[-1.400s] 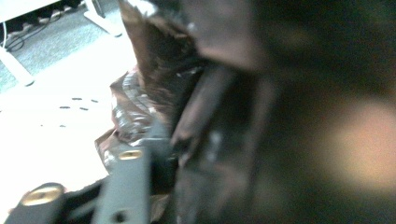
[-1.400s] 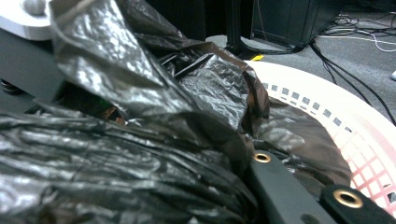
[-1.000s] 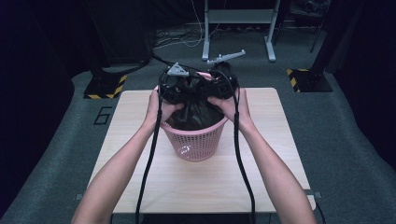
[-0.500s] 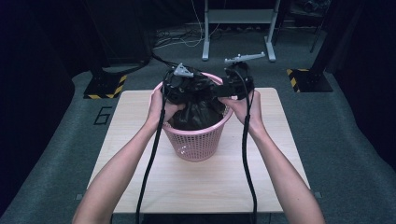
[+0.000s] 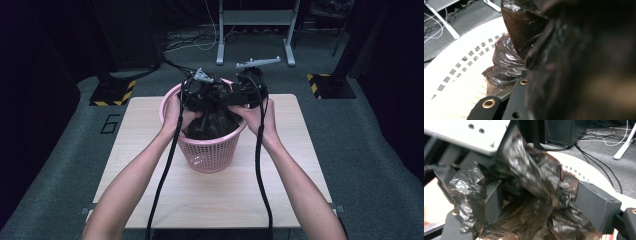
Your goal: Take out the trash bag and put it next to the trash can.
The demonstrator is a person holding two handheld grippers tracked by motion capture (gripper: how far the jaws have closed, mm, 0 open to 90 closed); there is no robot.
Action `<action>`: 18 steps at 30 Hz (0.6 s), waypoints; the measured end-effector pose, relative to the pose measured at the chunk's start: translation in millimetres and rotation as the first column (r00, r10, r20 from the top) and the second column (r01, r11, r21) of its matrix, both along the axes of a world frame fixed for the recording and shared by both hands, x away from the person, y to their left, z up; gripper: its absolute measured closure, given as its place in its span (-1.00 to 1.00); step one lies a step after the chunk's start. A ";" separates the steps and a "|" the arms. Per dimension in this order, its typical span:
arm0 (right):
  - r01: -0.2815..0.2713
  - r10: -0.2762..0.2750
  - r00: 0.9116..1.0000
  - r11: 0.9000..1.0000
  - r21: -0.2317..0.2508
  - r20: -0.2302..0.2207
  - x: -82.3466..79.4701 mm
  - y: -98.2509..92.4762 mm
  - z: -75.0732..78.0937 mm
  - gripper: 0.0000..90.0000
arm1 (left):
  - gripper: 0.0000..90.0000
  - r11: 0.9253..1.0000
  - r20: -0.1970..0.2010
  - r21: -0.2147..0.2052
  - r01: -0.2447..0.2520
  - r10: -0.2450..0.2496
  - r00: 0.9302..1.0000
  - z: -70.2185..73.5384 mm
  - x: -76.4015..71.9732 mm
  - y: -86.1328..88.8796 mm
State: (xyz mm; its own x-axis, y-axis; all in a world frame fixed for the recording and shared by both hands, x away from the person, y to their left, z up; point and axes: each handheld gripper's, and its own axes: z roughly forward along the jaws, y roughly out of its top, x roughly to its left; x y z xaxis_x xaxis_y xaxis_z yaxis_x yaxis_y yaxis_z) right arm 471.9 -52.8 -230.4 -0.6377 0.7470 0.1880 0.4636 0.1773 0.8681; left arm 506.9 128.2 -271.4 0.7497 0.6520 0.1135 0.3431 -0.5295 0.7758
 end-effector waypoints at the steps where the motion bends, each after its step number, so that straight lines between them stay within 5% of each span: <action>1: -0.002 0.002 1.000 1.000 0.004 -0.003 0.9 0.2 1.1 -0.52 | 0.94 1.000 -0.001 -0.001 -0.001 0.001 1.000 -0.2 -0.2 -0.8; 6: -0.031 0.030 1.000 0.999 -0.032 -0.006 -2.3 4.1 -0.2 -0.52 | 0.94 1.000 -0.005 -0.010 -0.027 0.027 1.000 2.0 2.8 2.2; 12: -0.039 0.038 0.999 0.999 -0.018 -0.028 0.5 4.0 -4.3 -0.62 | 0.94 1.000 -0.009 -0.017 -0.022 0.022 1.000 0.9 2.6 -1.2; 18: -0.009 0.010 1.000 0.998 -0.067 0.019 -3.7 14.7 -1.7 -0.67 | 0.94 0.999 -0.023 -0.034 -0.014 0.013 1.000 -0.5 1.2 -3.1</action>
State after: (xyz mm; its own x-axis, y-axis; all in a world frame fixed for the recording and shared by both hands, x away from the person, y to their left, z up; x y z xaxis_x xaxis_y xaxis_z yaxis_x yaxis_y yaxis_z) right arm 468.2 -38.1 -232.1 -0.6479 0.7513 0.1254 0.4449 0.2396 0.8630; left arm 508.1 125.1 -271.9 0.7430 0.6652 0.0741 0.3678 -0.4982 0.7852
